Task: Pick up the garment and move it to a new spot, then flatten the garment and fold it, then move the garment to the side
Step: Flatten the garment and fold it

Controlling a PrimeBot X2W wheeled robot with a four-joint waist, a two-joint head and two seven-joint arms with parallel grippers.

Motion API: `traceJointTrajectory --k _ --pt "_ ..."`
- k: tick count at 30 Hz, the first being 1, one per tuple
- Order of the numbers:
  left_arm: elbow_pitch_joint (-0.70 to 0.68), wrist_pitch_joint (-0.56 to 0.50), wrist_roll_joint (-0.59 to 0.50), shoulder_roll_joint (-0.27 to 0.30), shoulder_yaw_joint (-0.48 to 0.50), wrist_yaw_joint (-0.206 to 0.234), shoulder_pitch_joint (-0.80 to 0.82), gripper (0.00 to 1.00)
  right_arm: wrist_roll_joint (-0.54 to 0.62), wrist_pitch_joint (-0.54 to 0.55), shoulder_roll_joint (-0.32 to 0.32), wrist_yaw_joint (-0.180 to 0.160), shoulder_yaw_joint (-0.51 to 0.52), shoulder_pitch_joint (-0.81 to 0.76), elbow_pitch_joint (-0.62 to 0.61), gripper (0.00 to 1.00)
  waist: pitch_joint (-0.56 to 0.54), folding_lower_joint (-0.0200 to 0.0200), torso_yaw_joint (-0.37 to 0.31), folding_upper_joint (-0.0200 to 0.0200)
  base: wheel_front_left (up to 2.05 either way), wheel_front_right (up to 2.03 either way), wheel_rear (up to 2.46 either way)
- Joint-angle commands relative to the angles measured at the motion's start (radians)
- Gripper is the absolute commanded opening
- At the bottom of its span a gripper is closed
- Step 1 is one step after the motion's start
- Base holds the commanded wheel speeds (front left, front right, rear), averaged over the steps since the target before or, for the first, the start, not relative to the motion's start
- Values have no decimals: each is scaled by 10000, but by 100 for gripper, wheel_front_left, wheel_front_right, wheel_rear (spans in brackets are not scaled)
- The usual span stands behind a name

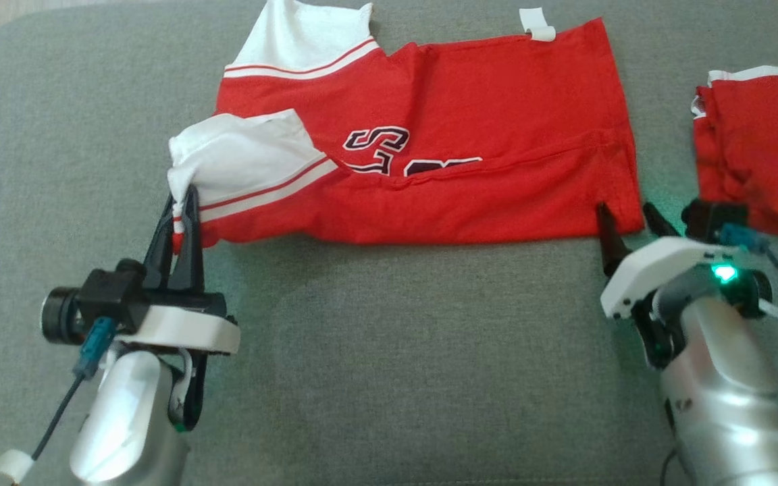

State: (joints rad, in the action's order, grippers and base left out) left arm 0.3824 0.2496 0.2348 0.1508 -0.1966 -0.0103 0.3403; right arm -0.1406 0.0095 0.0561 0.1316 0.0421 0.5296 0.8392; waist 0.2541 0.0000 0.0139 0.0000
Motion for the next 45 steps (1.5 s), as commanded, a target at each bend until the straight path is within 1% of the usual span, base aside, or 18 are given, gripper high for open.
traceJointTrajectory --k 1,2,3,7,13,15,19,24,28,35,36,37,38,39,40,45 --pt "-313 121 -130 159 359 -38 324 0 30 199 -58 -9 -258 12 130 96 20 0 30 0 0 0 0" --pt "-291 121 -164 148 374 -69 333 0 21 197 -58 -9 -256 95 326 28 31 0 49 0 0 0 0" --pt "-245 121 -200 152 391 -94 335 0 94 143 -58 -9 -256 169 487 0 39 0 60 0 0 0 0" --pt "146 121 -297 225 493 -121 299 0 316 -194 -58 -9 -118 339 922 0 -27 0 14 0 0 0 0" --pt "1133 68 -473 503 369 -250 134 0 740 -941 -58 -9 460 182 1034 0 -477 0 -249 0 0 0 0" --pt "1486 -106 -432 579 293 -371 2 0 636 -1056 -58 -9 543 36 1031 0 -695 0 -375 0 0 0 0" --pt "1846 -389 -381 718 176 -481 -368 0 22 -1159 -59 -9 454 -398 998 0 -1144 0 -569 0 0 0 0" --pt "1816 -573 -362 878 26 -565 -826 0 -281 -1097 -59 -9 484 -1022 650 0 -1589 0 -800 0 0 0 0" --pt "1590 -883 -326 924 -177 -661 -1217 0 -369 -797 -59 -9 562 -1620 136 0 -1850 0 -896 0 0 0 0" --pt "979 -1457 -223 962 -440 -723 -1788 0 -795 -175 -59 -9 801 -2599 -1127 0 -1992 0 -842 0 0 0 0" --pt "979 -1457 -223 962 -440 -723 -1788 0 -795 -175 -59 -9 801 -2599 -1127 0 -1992 0 -842 0 0 0 0" --pt "910 -1493 -212 947 -452 -698 -1803 0 -817 -177 -59 -9 826 -2693 -1330 27 -1992 0 -815 0 0 0 0" --pt "828 -1466 -218 918 -449 -627 -1791 27 -922 -159 -59 -9 802 -2764 -1515 100 -1988 0 -784 0 0 0 0" --pt "737 -1396 -222 876 -440 -550 -1762 85 -1017 -195 -59 -9 696 -2812 -1738 100 -1981 0 -755 0 0 0 0" --pt "652 -1299 -205 827 -416 -482 -1729 100 -1080 -295 -59 -9 601 -2848 -1992 100 -1970 0 -733 0 0 0 0" --pt "161 -458 -98 577 -240 -236 -1411 100 -1456 -1256 -59 -9 -157 -2940 -3390 100 -1834 0 -676 0 0 0 0"
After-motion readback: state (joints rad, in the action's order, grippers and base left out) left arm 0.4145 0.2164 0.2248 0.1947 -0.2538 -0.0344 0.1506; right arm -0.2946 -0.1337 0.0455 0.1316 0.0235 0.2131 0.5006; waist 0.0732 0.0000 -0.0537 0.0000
